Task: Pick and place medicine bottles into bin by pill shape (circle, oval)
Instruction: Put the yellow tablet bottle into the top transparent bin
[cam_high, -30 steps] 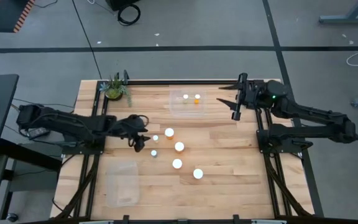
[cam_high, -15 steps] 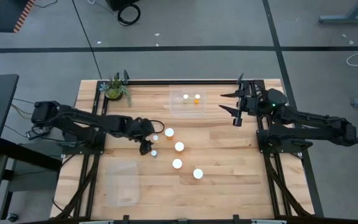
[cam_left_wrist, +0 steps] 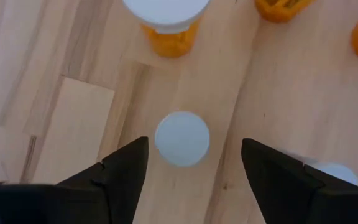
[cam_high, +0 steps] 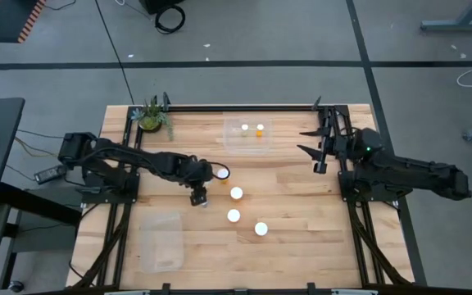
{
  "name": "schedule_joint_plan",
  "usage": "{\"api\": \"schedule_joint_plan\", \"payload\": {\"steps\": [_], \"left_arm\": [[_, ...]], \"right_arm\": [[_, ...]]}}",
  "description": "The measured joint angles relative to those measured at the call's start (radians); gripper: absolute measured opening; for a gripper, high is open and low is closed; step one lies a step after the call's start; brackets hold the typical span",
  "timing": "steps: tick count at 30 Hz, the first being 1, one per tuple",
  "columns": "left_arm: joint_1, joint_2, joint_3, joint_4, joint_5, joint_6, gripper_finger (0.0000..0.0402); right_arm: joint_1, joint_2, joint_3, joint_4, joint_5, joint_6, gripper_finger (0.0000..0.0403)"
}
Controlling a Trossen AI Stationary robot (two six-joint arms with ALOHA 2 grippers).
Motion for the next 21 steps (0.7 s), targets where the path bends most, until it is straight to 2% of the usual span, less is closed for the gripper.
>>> {"api": "schedule_joint_plan", "payload": {"steps": [4,10,21], "left_arm": [[0.0,0.029,0.015,0.0,0.0,0.0,0.0256],[0.0,0.051,0.015,0.003,-0.001,-0.018,0.0235],[0.0,0.051,0.015,0.026,-0.013,-0.053,0.0179]], "right_arm": [[0.0,-0.014,-0.108,0.132,0.004,0.044,0.0169],[0.0,-0.014,-0.222,0.226,0.03,0.092,0.0144],[0.044,-0.012,-0.225,0.196,0.038,0.091,0.0116]]}}
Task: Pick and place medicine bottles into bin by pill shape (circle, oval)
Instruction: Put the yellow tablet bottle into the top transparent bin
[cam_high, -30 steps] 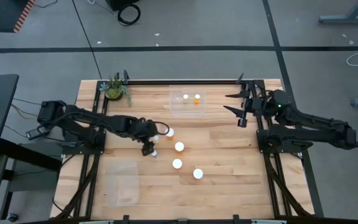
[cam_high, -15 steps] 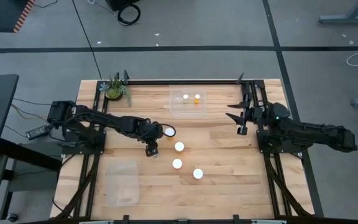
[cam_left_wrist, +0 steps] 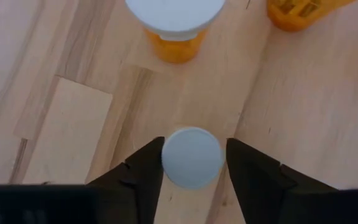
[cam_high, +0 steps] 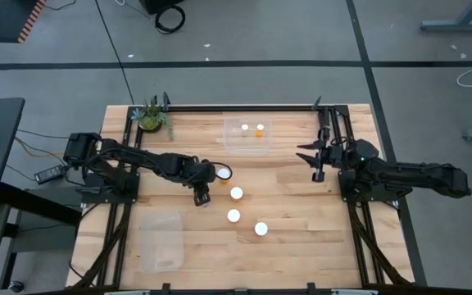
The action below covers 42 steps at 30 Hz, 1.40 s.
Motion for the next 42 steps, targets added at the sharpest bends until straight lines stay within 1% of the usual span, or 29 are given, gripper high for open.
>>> {"api": "schedule_joint_plan", "payload": {"steps": [5,11,14,19,25,28,32,35,39,42], "left_arm": [[0.0,0.0,0.0,0.0,0.0,0.0,0.0151],[0.0,0.0,0.0,0.0,-0.015,0.0,0.0124],[0.0,0.0,0.0,0.001,-0.015,-0.005,0.0124],[0.0,0.0,0.0,0.001,-0.015,-0.025,0.0135],[0.038,0.0,0.0,0.0,-0.011,-0.004,0.0121],[0.058,0.0,0.007,-0.013,-0.006,0.001,0.012],[0.071,0.0,0.061,-0.06,-0.004,0.039,0.0129],[0.088,-0.001,0.123,-0.117,-0.003,0.07,0.0126],[0.125,-0.001,0.203,-0.17,-0.008,0.112,0.0121],[0.159,-0.002,0.254,-0.184,-0.015,0.17,0.0127]], "right_arm": [[0.009,0.0,0.0,-0.002,0.0,0.057,0.0115],[0.009,0.0,0.0,-0.003,0.0,0.052,0.0115],[0.009,0.0,0.0,-0.003,0.0,0.052,0.0115],[0.009,0.0,0.0,-0.003,0.0,0.052,0.0115],[0.009,0.0,0.0,-0.003,0.0,0.052,0.0115],[0.009,0.0,0.0,-0.003,0.0,0.052,0.0115],[0.009,0.0,0.0,-0.004,0.0,0.052,0.0115],[0.009,0.0,0.0,-0.005,0.0,0.052,0.0115],[0.009,0.0,0.001,-0.007,0.0,0.051,0.0115],[0.009,0.0,0.001,-0.009,0.0,0.051,0.0115]]}}
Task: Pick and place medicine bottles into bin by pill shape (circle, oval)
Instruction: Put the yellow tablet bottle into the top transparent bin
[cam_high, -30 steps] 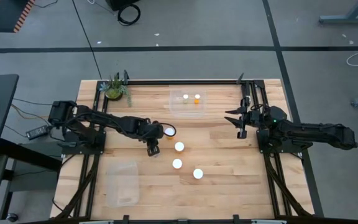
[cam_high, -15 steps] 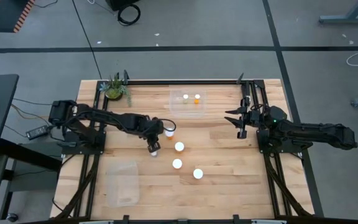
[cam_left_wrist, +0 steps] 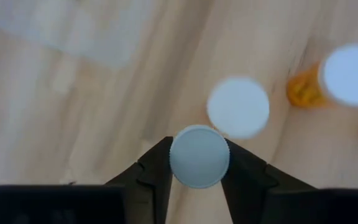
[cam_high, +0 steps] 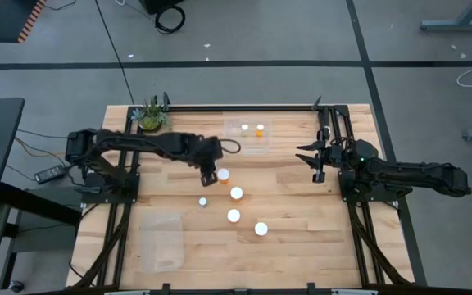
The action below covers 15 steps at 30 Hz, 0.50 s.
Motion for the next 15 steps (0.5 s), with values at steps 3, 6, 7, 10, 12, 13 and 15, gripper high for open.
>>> {"api": "schedule_joint_plan", "payload": {"steps": [3,6,7,10,12,13,15], "left_arm": [[0.04,0.0,0.038,0.02,0.0,0.042,0.0131],[0.081,0.0,0.059,0.071,-0.001,0.07,0.0128],[0.093,0.0,0.059,0.096,-0.001,0.074,0.0126],[0.122,0.0,0.059,0.172,-0.001,0.099,0.0123],[0.133,0.002,0.059,0.22,-0.001,0.127,0.0124],[0.137,0.008,0.059,0.256,-0.001,0.139,0.0126],[0.146,0.014,0.059,0.307,0.0,0.148,0.013]], "right_arm": [[0.0,0.0,0.0,0.0,0.0,0.0,0.0115],[0.0,0.0,0.0,0.0,0.0,0.0,0.0115],[0.0,0.0,0.0,0.0,0.0,0.0,0.0115],[0.0,0.0,0.0,0.0,0.0,0.0,0.0115],[0.0,0.0,0.0,0.0,0.0,0.0,0.0115],[0.0,0.0,0.0,0.0,0.0,0.0,0.0115],[0.0,0.0,0.0,0.0,0.0,0.0,0.0115]]}}
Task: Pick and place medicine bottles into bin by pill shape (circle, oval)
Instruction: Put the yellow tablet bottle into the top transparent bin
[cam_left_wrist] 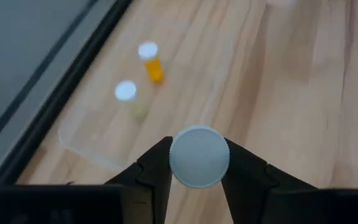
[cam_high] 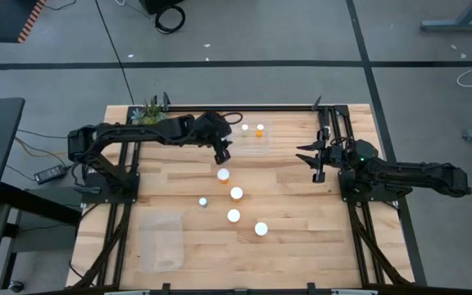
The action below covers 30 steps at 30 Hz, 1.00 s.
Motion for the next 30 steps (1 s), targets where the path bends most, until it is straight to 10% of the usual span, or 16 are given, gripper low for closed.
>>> {"api": "schedule_joint_plan", "payload": {"steps": [10,21,30], "left_arm": [[0.021,0.167,0.125,0.114,0.008,0.088,0.0122],[0.077,0.483,0.538,-0.152,0.045,0.128,0.0121],[0.088,0.575,0.594,-0.197,0.126,0.085,0.0131]], "right_arm": [[0.0,0.002,0.0,-0.009,0.0,0.0,0.0115],[0.0,0.002,0.001,-0.016,0.001,0.0,0.0115],[0.0,0.003,0.001,-0.023,0.001,0.0,0.0115]]}}
